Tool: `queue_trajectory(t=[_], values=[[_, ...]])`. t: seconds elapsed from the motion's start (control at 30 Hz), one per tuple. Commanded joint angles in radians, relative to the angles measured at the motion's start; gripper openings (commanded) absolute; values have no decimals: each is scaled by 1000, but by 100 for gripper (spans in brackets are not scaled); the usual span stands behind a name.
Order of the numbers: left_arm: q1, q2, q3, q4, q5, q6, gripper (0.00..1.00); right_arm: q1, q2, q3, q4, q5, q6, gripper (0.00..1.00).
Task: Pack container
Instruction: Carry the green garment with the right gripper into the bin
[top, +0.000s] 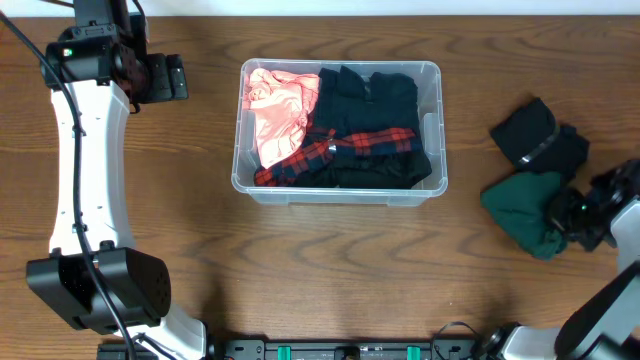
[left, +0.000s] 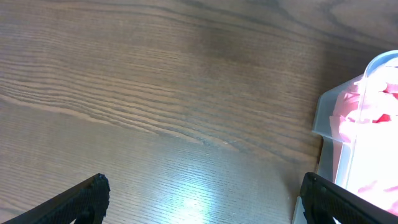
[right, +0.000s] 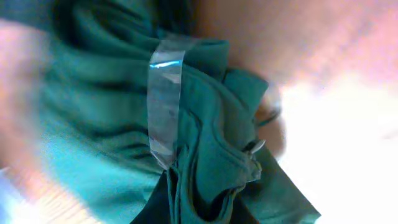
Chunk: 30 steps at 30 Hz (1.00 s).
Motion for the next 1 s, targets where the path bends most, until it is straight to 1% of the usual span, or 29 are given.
queue_trajectory(t=[0.0, 0.13, 0.27, 0.37, 0.53, 0.7, 0.83, 0.97], values=[[3, 6, -6, -3, -5, -5, 98, 61, -106, 154, -47, -144, -129, 1], [3, 6, -6, -3, -5, -5, 98, 166, -167, 295, -116, -143, -174, 1], [3, 6, -6, -3, -5, -5, 98, 285, -194, 390, -129, -140, -171, 1], [3, 6, -6, -3, -5, -5, 98, 386, -195, 431, -116, -140, -133, 1], [3, 6, -6, -3, -5, -5, 98, 568, -191, 434, -14, -143, -50, 1], [3, 6, -6, -3, -5, -5, 98, 755, -166, 434, 153, -141, 62, 1], [3, 6, -6, -3, -5, -5, 98, 895, -106, 433, 278, -120, 158, 1], [3, 6, -6, -3, -5, -5, 98, 1013, -22, 433, 365, -121, 229, 1]])
